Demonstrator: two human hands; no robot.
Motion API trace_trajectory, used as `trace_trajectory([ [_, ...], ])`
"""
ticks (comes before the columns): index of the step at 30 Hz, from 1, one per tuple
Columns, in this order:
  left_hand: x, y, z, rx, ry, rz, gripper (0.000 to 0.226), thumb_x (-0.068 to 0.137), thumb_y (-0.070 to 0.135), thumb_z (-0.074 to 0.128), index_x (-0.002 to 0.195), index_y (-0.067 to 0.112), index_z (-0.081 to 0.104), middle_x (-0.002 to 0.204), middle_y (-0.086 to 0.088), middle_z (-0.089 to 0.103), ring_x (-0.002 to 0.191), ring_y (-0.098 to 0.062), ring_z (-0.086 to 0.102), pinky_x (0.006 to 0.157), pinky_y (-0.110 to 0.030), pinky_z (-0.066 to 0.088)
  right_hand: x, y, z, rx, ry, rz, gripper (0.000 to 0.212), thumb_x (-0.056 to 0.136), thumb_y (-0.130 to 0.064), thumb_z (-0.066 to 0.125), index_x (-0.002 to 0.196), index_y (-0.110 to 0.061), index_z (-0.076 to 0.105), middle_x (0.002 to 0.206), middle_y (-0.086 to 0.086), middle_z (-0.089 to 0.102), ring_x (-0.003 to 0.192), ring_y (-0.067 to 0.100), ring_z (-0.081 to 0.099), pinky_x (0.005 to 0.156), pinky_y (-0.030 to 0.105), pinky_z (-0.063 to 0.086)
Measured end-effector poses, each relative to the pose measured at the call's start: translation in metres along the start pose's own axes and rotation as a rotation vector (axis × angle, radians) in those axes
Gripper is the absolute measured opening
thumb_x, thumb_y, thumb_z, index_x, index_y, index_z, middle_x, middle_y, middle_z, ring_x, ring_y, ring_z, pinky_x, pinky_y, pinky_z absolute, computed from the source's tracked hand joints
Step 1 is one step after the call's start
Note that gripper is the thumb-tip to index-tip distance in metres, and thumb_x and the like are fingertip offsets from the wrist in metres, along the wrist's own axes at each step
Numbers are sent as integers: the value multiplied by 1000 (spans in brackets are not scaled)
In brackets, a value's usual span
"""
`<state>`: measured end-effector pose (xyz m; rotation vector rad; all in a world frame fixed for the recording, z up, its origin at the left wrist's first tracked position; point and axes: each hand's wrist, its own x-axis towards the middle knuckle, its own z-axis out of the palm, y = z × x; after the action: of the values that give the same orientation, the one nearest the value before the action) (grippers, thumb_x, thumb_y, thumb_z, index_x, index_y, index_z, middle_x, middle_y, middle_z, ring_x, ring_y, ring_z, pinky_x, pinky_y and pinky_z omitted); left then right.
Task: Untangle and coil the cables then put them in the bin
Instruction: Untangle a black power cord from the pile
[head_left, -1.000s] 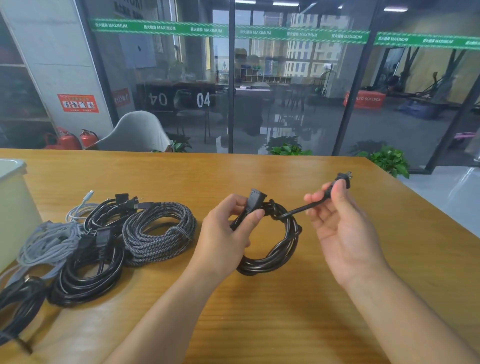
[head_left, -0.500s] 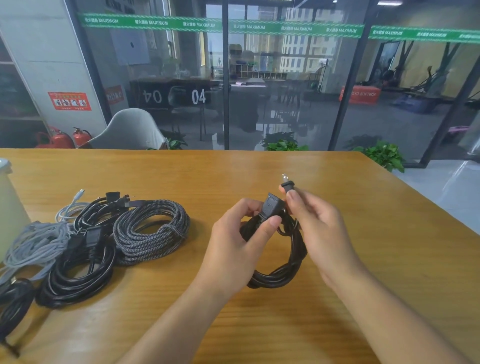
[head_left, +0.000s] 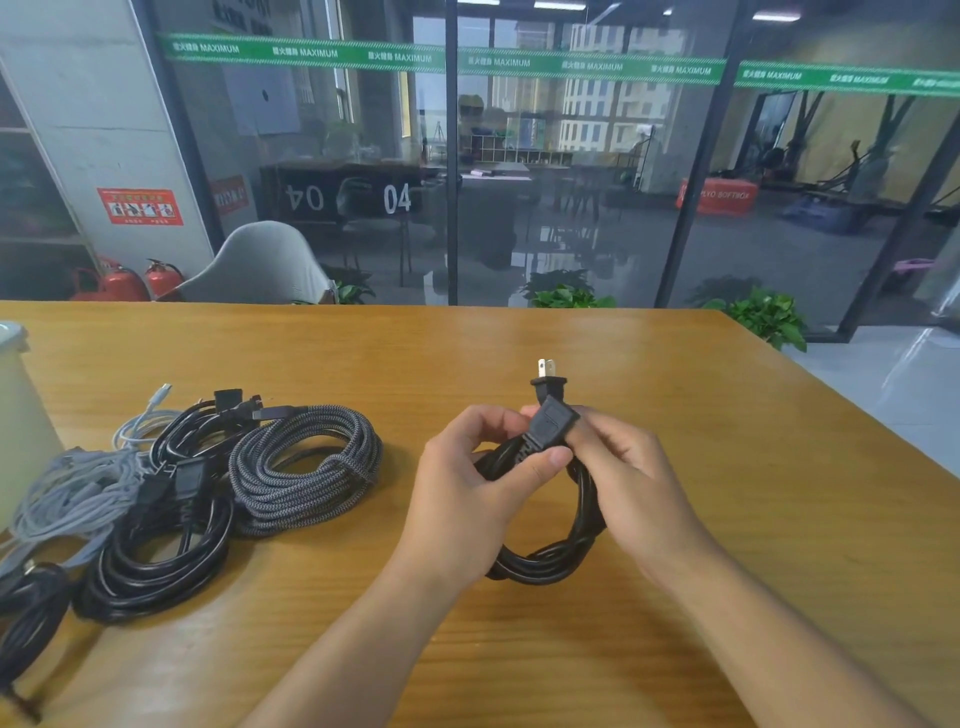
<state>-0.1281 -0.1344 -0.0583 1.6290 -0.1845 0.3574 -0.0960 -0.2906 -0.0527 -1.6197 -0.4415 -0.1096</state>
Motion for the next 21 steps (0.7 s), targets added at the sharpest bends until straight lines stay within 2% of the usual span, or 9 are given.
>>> trace_trajectory([
  [3,1,-3,-1,18,-1,-14,32,80,42,85,96,22,65,91,0,71,51,-9,46,52,-24,39,1,2,1,37,88,-43,13,102,-11,62,105,-20,71,103,1,79,98,15,74,83,26,57],
  [5,0,-5,0,25,-24,-26,29,83,40,84,95,22,65,87,1,70,52,-10,45,54,-27,38,1,3,0,34,113,-68,21,99,-7,67,97,-27,74,100,-1,80,94,15,75,79,27,58],
  [7,0,-6,0,26,-42,-38,26,86,39,83,96,24,64,82,7,67,53,-8,46,57,-27,38,1,1,-1,12,45,-81,30,100,-4,63,96,-28,80,100,-1,80,97,15,75,82,27,58],
  [10,0,-6,0,26,-59,-53,29,88,41,81,104,25,62,94,11,67,61,-6,48,63,-29,38,0,-2,-4,70,-105,-60,35,103,1,47,109,-12,79,110,3,79,110,17,72,91,22,53],
  [13,-1,-6,1,34,-55,-68,29,88,41,80,107,30,62,105,12,67,66,-5,51,69,-29,41,-2,-3,-6,77,-185,-86,32,100,-14,49,119,-10,75,120,6,75,119,21,67,99,28,51],
  [15,-2,-6,2,47,-57,-44,26,90,35,78,106,27,61,103,10,68,64,-3,51,67,-25,41,-4,-1,-3,-42,-145,-120,23,102,-26,62,119,-19,75,117,1,75,114,22,68,101,40,53],
  [17,-2,-5,2,23,-66,-40,22,92,28,77,105,21,60,94,11,68,57,-3,48,61,-21,40,-4,2,-1,-126,-82,-127,20,99,-33,67,116,-25,75,112,-4,77,108,20,70,98,46,55],
  [19,-3,-2,2,-77,-87,-85,18,93,19,75,106,15,62,84,8,64,56,-10,46,55,-22,39,-2,5,-1,-111,-51,-117,23,99,-36,67,118,-24,74,112,-5,77,108,18,71,95,45,55],
  [21,-2,2,0,-202,-102,-147,18,93,20,70,108,11,65,80,2,59,63,-17,46,51,-27,39,-1,5,-1,-74,-39,-103,25,100,-35,67,120,-21,72,113,-4,77,108,15,71,91,36,55],
])
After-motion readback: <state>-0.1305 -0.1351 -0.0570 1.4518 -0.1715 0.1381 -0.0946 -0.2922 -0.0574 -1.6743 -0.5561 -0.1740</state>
